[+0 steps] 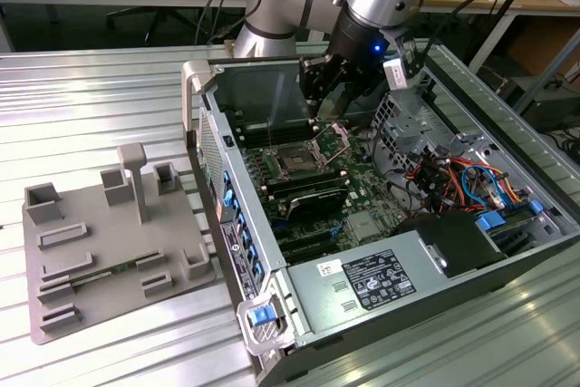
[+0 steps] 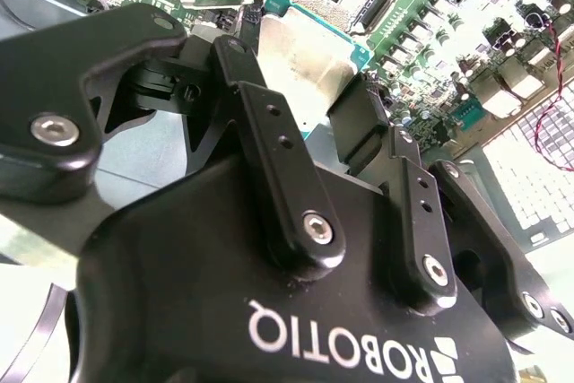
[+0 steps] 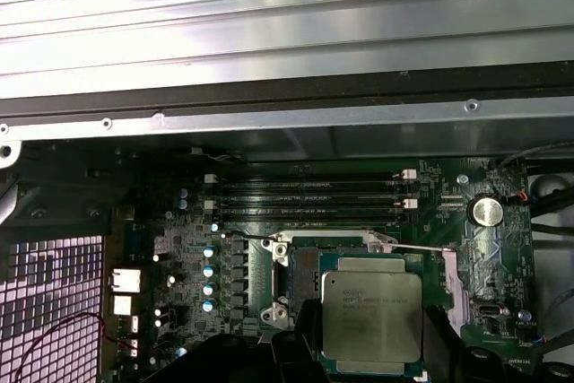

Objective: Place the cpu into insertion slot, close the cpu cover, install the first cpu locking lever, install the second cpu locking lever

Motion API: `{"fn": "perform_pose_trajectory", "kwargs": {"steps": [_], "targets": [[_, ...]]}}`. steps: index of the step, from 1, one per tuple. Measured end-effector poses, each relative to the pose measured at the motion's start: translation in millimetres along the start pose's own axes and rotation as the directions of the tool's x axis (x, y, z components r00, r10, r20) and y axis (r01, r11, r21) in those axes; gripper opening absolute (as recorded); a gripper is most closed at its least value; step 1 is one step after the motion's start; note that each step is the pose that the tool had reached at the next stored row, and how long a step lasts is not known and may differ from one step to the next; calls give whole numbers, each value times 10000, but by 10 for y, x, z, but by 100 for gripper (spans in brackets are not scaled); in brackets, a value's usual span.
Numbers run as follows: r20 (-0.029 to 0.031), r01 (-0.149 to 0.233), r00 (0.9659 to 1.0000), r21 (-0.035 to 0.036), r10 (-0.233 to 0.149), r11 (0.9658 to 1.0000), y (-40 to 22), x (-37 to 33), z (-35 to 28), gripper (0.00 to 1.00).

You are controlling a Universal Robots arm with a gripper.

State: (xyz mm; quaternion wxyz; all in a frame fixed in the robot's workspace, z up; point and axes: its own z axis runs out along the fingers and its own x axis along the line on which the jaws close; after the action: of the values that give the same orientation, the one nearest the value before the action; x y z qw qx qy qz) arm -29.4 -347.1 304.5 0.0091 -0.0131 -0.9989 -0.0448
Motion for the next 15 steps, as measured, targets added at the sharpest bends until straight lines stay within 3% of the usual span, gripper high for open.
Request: {"fn": "perform_pose_trajectory", "kwargs": {"steps": [15], "targets": [[12,-128,9999,-2,128,9999,-1,0,10,55]]}}
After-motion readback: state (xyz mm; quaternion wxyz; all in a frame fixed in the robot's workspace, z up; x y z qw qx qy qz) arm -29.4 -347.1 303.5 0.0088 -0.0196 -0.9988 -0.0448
